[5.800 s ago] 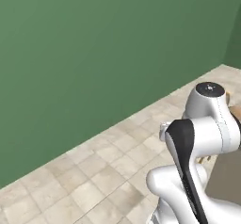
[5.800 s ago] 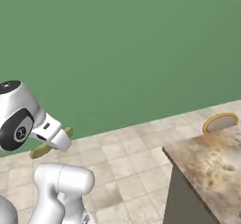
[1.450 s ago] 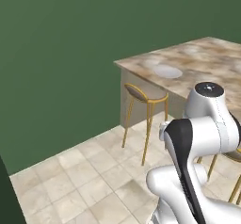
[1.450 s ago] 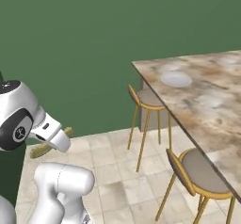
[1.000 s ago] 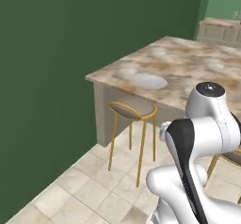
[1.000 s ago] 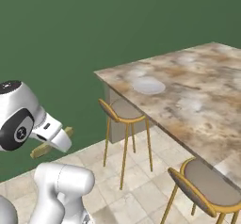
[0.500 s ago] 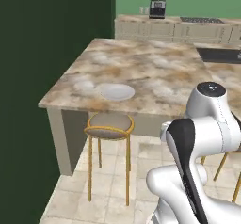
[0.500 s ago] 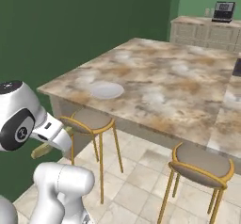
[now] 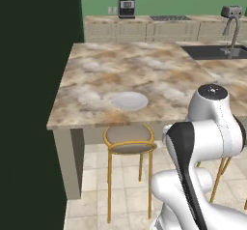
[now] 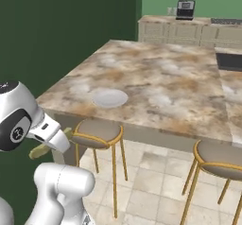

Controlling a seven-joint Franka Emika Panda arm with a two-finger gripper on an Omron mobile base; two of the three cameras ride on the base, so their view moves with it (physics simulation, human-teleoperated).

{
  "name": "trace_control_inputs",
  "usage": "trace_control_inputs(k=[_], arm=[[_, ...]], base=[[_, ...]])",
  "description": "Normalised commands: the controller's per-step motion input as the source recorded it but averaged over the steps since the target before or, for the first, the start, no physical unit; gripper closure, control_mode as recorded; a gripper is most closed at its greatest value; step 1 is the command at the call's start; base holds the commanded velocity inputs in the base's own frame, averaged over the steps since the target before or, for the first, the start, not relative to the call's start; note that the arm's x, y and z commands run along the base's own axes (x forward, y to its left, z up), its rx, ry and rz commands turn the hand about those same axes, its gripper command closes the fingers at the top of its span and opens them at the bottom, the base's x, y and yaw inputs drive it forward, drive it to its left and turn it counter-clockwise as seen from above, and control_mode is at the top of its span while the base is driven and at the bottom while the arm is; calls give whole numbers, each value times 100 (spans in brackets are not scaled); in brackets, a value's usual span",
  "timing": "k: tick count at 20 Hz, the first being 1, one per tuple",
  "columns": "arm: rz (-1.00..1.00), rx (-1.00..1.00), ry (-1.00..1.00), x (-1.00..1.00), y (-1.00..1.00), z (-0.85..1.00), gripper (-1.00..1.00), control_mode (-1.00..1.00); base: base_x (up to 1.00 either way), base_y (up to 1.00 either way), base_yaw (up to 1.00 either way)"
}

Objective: Retrieve the butter from the fridge and place it on a plate on the dining table. Then retrieve the butter knife by the fridge and place it near the plate.

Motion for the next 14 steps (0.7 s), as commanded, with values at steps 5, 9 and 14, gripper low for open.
trace_control_inputs(k=[5,9,14], arm=[[0,0,0,0,0,0,100,100],[0,0,0,0,0,0,100,100],[0,0,0,0,0,0,100,100]], base=[[86,16,-17],[88,49,-19],[64,78,-28]])
